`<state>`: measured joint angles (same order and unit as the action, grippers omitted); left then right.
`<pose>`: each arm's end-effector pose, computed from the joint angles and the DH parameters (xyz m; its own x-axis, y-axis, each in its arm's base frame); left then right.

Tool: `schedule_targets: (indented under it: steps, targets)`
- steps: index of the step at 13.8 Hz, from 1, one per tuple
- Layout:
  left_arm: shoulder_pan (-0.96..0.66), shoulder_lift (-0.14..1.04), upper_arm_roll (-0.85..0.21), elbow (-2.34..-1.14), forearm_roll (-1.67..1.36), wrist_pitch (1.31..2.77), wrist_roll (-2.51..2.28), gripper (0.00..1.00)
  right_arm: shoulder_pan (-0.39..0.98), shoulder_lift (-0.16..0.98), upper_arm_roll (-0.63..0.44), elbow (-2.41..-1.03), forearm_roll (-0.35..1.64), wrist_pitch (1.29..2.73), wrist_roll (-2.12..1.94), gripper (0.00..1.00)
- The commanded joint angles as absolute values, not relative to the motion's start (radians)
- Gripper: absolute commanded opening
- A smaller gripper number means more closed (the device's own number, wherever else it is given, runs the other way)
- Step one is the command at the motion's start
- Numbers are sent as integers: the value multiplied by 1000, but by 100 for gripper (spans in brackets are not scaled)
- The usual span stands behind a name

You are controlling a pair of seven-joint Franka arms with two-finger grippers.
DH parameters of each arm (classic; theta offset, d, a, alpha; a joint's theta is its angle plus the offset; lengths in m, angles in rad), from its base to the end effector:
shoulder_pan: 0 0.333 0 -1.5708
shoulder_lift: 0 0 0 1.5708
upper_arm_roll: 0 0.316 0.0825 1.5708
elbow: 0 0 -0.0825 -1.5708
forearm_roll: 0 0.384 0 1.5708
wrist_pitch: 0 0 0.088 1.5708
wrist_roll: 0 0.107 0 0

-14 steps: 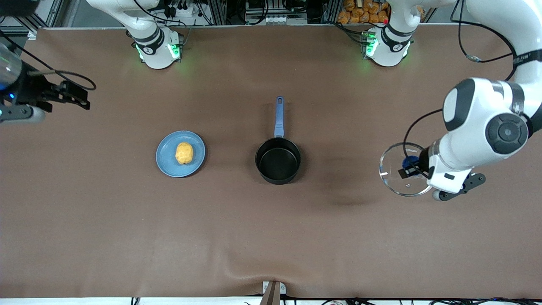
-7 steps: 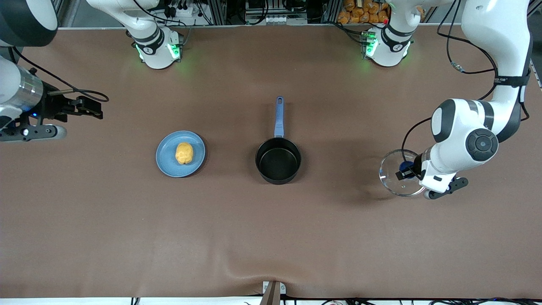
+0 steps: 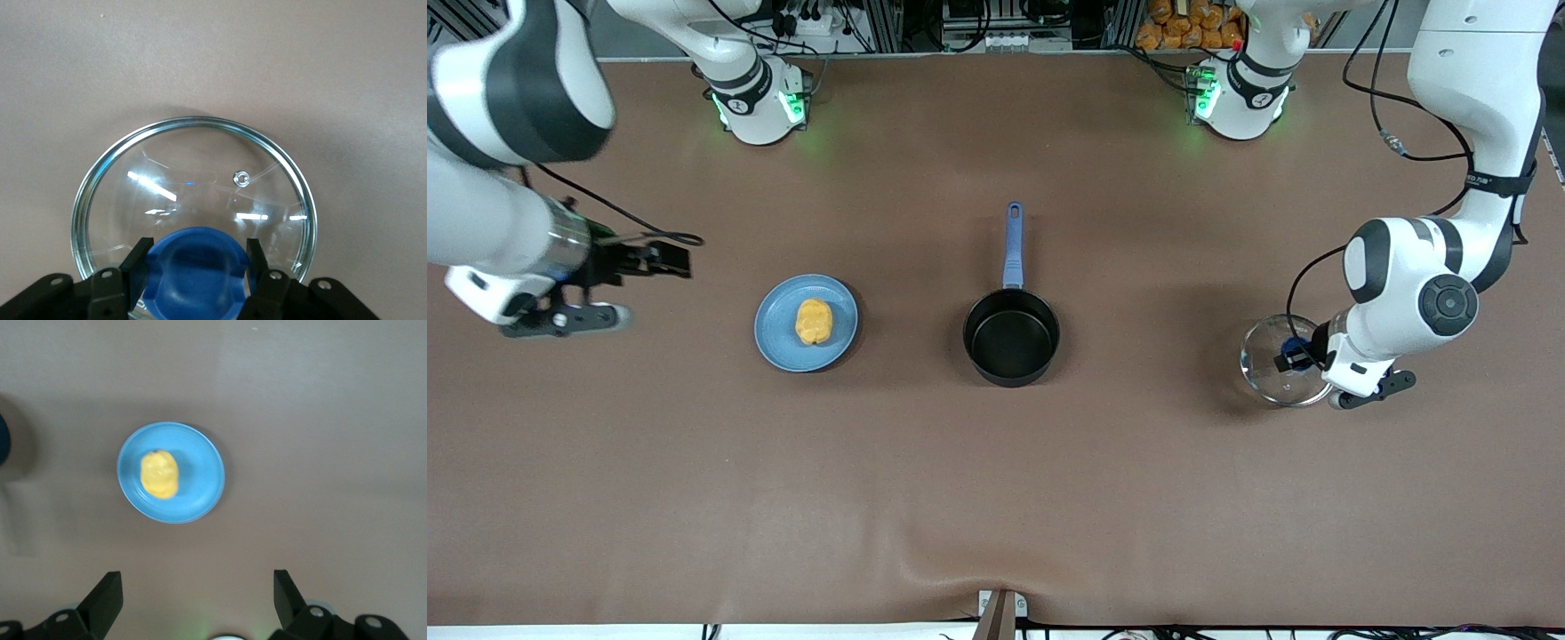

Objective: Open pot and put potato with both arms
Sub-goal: 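Set the lid on the table while the right gripper reaches the potato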

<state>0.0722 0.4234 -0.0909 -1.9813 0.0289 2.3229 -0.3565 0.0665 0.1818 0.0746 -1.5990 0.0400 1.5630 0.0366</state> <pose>0.6032 -0.0092 0.2454 0.9448 0.3175 -0.0808 0.3176 -0.9481 -0.0111 0.5877 0.0847 0.5064 0.9706 0.1030 -0.2173 0.0955 -0.9944 -0.0447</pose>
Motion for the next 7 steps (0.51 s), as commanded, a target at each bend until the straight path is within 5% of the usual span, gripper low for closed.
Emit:
schedule_targets:
  steps: [1, 7]
  targets:
    - [86, 402, -104, -2014, 34, 2365, -345, 0, 92, 164, 74, -1707, 69, 1673, 57, 100]
    - [86, 416, -106, -2075, 34, 2485, -345, 0, 127, 163, 74, -1882, 103, 1870, 57, 100]
